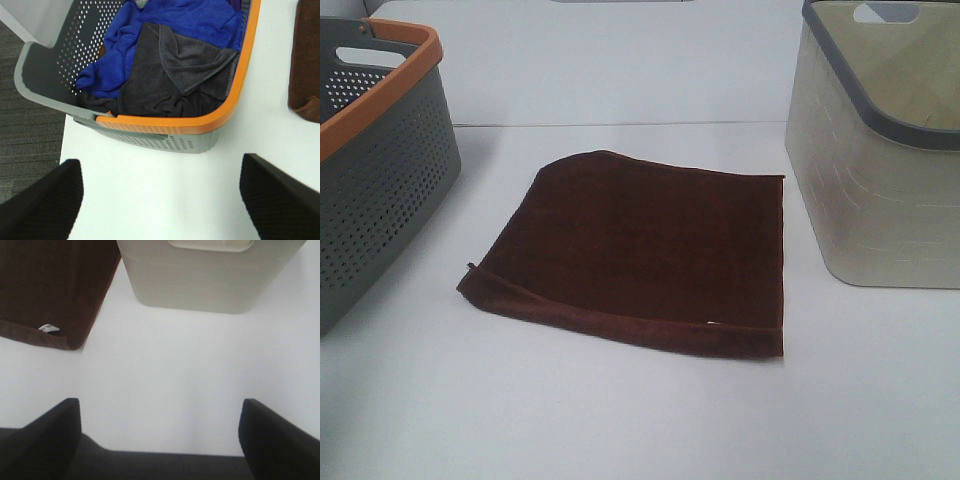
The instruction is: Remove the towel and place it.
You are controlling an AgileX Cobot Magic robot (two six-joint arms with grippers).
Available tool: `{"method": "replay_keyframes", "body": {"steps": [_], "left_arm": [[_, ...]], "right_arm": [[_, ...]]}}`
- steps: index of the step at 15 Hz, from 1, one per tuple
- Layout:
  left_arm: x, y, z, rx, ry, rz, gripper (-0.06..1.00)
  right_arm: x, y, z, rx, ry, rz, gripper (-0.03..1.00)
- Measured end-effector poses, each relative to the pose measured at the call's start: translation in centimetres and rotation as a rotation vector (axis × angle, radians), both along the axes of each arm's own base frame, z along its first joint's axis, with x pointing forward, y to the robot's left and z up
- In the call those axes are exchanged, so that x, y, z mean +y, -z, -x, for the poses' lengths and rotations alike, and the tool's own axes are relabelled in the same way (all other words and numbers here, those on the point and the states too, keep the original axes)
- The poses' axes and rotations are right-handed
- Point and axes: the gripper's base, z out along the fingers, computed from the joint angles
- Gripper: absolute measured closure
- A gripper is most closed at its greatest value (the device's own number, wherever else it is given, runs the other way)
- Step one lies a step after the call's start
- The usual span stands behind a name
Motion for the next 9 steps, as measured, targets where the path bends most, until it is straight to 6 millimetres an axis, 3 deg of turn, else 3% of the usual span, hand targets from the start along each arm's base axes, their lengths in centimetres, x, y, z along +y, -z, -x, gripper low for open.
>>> {"method": "replay_keyframes", "body": {"steps": [2,3,7,9], "left_arm": [[0.1,1.3,2.7,-0.053,0.001,-0.012,0.13],[0.1,2.5,5.3,-0.117,0.002,-0.013,0.13],[0.0,4.4,9.5,-0.253,0.003,-0.002,0.13],[-0.2,5.6,11.7,-0.319,0.01,0.027,0.13]], "right_arm": [[0.2,1.0,2.9,-0.151,0.002,0.015,0.22],[0.4,3.1,5.0,-0.198,0.002,0.02,0.22],[0.4,6.1,7.4,-0.207,0.006,0.043,0.22],[0.3,6.3,7.7,-0.225,0.019,0.041,0.24]]}}
